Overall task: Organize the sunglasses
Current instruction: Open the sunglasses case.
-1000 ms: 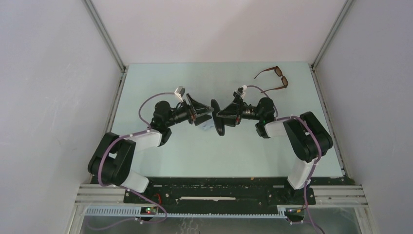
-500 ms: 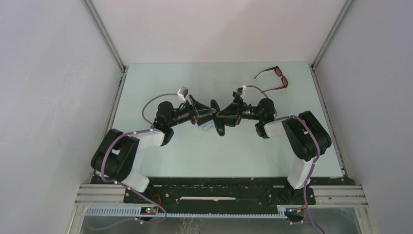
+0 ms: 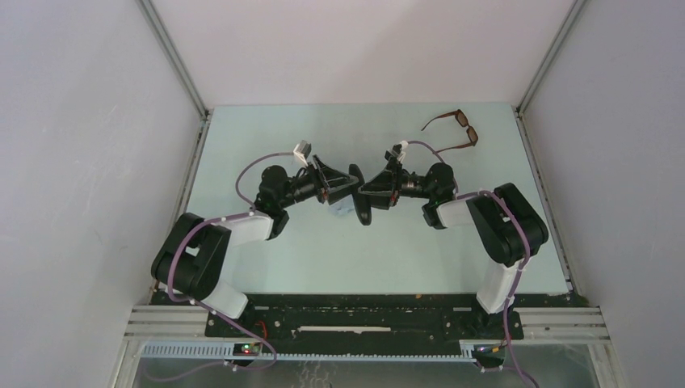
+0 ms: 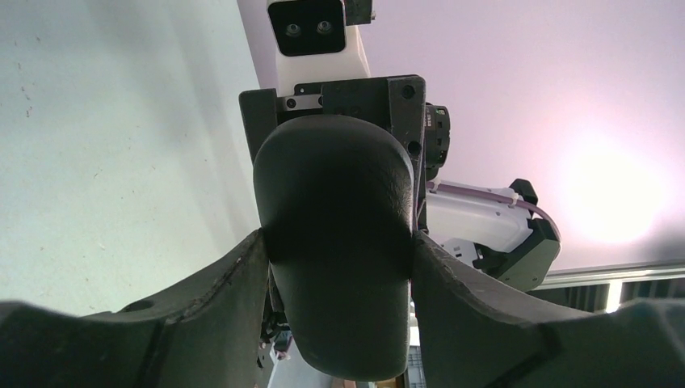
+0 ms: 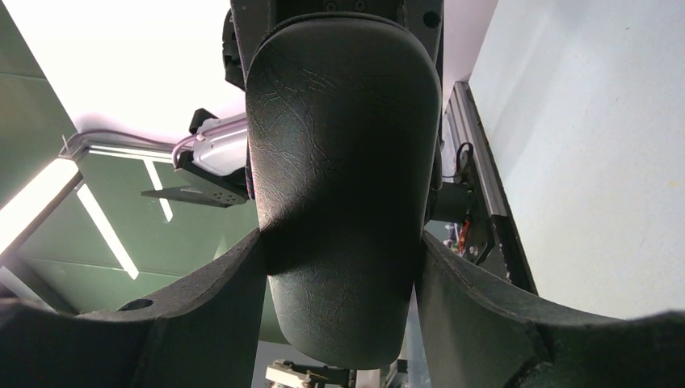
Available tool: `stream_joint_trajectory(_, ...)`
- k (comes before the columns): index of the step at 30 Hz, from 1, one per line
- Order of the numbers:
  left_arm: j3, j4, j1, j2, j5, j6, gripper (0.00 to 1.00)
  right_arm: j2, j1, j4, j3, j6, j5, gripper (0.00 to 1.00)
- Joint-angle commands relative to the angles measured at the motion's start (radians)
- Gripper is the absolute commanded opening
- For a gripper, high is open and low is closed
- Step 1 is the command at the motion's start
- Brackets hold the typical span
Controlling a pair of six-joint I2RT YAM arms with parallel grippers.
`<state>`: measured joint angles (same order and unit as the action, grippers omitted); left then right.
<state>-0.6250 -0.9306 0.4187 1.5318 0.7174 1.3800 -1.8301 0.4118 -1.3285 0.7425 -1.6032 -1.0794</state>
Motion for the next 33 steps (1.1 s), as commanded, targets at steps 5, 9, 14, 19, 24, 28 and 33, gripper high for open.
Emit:
stream_joint_trajectory(5, -0.042, -0.088, 0.005, -0.013, -0.022, 0.026, 0.01, 0.025, 0.012, -0.027, 0.021, -0.027, -0.019, 0.44)
stream_joint_trajectory(9, -0.015, -0.074, -0.002, -0.035, -0.075, 0.032, 0.00, 0.078, -0.012, 0.032, -0.026, -0.009, 0.027, 0.77)
stream_joint_trajectory(14, 0.014, -0.043, -0.020, -0.069, -0.124, 0.047, 0.00, 0.200, -0.040, 0.033, -0.203, -0.017, 0.167, 0.93)
stream_joint_trajectory(19, -0.023, -0.037, -0.024, -0.065, -0.068, 0.057, 0.00, 0.247, 0.008, 0.031, -0.243, 0.027, 0.233, 1.00)
stream_joint_trajectory(24, -0.035, -0.010, -0.024, -0.067, -0.045, 0.048, 0.00, 0.207, 0.013, -0.043, -0.198, 0.015, 0.241, 1.00)
stream_joint_trajectory(28, -0.035, 0.059, -0.024, -0.095, -0.052, 0.007, 0.00, 0.190, 0.037, -0.030, -0.162, 0.030, 0.255, 1.00)
stream_joint_trajectory(33, -0.040, 0.119, -0.023, -0.125, -0.061, -0.028, 0.00, 0.155, 0.063, -0.005, -0.117, 0.047, 0.279, 0.98)
